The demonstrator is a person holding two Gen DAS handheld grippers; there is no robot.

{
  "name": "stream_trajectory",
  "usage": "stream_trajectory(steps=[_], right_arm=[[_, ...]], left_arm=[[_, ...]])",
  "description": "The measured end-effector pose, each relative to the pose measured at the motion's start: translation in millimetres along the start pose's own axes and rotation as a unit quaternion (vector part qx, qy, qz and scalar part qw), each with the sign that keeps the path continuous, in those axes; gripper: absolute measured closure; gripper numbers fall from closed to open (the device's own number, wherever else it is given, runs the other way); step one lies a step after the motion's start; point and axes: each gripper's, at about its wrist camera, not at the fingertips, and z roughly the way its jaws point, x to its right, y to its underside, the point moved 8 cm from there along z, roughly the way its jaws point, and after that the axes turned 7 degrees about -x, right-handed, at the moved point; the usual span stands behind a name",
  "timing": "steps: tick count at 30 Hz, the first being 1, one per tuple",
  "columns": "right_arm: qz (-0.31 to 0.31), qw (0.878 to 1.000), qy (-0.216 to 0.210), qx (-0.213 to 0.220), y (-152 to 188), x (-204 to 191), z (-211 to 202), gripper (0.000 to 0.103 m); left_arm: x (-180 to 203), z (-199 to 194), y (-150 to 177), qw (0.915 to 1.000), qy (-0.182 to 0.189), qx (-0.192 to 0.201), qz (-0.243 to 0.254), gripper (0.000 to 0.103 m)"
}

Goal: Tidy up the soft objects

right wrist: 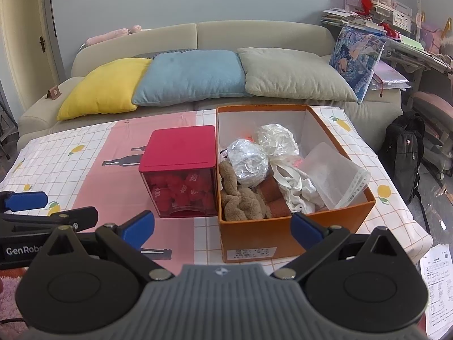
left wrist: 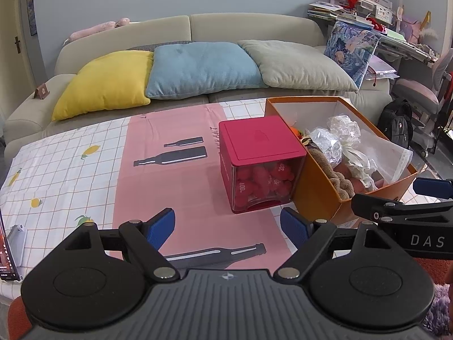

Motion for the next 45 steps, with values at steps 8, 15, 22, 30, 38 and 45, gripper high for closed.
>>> stream_trajectory(steps=[8, 15, 22, 30, 38, 45], right_arm=[[-0.001, 1.0, 0.0, 0.0, -0.2, -0.7, -0.2, 0.003], [-0.001, 1.0, 0.0, 0.0, -0.1, -1.2, -0.3, 0.003], [-0.003, 1.0, -0.001, -0.002, 0.7, -1.2, 0.9, 0.003], [-0.003, 1.0, -0.001, -0.003, 1.1, -1.6, 1.2, 0.003], [-0.007, 1.0, -0.004, -0.004, 3.0, -1.5, 3.7, 0.003], [-0.011, 1.0, -0.006, -0.004, 1.5, 0.1, 3.2, 0.003]], left_arm=[[-0.6, 0.2, -0.2, 1.0, 0.0, 0.0, 0.0, 0.005], [-0.8, 0.1, -0.4, 1.0, 0.0, 0.0, 0.0, 0.005], [-2.0, -0.2, -0.7, 1.0, 0.0, 0.0, -0.002, 0.005], [-2.7, -1.4, -0.6, 1.0, -0.002, 0.002, -0.006, 0.005], [-2.9, -2.7, 0.5, 0.9998, -0.006, -0.001, -0.018, 0.007], [-5.5, -3.0, 1.2, 0.9996, -0.01, -0.001, -0.026, 0.007]])
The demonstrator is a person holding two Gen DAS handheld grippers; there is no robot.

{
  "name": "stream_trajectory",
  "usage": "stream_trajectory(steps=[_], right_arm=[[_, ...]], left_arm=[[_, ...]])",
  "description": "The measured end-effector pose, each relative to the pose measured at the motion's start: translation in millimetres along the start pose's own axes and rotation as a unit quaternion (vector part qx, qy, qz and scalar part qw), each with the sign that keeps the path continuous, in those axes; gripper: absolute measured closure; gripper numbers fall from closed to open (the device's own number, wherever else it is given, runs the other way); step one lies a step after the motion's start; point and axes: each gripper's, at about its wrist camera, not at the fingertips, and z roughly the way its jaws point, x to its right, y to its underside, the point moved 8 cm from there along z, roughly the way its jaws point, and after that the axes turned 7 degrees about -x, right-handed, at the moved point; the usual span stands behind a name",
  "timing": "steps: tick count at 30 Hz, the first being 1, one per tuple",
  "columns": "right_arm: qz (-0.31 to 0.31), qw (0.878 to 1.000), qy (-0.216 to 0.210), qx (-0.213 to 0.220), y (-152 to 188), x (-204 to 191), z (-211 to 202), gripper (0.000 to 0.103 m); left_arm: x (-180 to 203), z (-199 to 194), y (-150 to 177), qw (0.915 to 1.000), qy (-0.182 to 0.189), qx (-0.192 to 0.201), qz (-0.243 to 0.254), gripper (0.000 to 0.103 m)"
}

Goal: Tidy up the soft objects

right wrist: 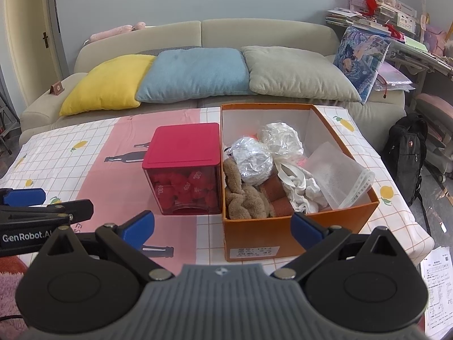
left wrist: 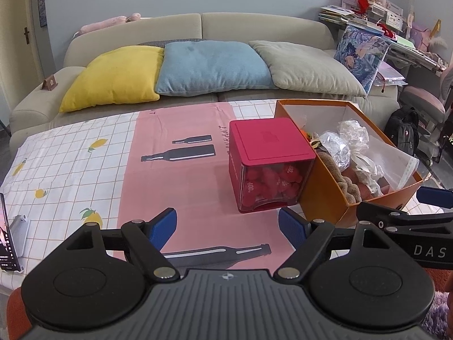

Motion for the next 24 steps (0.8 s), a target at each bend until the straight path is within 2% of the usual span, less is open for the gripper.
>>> stream_trajectory(steps=[24], right_arm=[[-0.004, 1.0, -0.004, -0.006, 0.3, 1.1, 0.5, 0.003]], left_arm=[[-0.5, -0.6, 0.3, 1.0, 0.001, 0.001, 0.001, 0.007]])
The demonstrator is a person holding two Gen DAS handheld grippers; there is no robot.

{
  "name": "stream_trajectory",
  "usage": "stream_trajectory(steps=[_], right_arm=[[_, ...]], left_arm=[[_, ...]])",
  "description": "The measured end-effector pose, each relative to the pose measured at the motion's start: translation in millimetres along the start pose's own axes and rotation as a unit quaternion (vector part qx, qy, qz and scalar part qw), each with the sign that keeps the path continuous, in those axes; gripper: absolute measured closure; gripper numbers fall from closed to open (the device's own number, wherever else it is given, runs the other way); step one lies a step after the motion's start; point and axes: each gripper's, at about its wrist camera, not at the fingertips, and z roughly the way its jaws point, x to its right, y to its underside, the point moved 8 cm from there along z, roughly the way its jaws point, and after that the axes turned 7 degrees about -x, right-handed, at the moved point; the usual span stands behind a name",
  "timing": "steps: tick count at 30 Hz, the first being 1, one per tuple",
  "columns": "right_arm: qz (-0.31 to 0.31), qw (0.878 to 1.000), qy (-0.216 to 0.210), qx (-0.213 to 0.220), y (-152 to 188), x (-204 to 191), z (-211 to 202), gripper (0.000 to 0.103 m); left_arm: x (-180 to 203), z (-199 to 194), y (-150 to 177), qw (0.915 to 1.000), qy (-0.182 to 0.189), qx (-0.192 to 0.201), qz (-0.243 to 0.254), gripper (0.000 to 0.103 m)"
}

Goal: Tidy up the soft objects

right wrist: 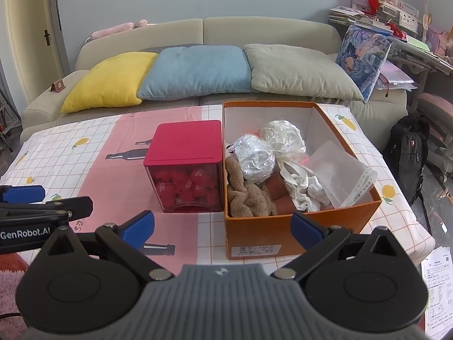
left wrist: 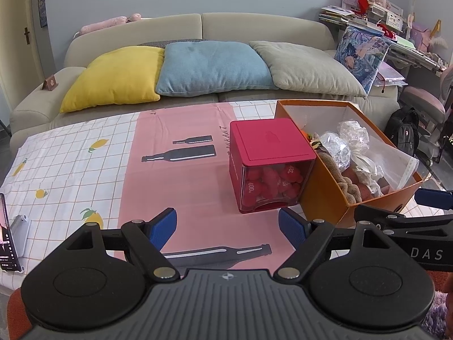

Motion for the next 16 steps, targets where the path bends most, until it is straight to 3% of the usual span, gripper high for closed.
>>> stream_trajectory(steps=[16], right_arm=[[0.0, 1.0, 0.0, 0.0, -0.3, -0.5, 0.1, 0.003]], left_arm=[[2.0, -2.2, -0.9, 1.0, 0.005, 0.004, 0.003, 0.008]])
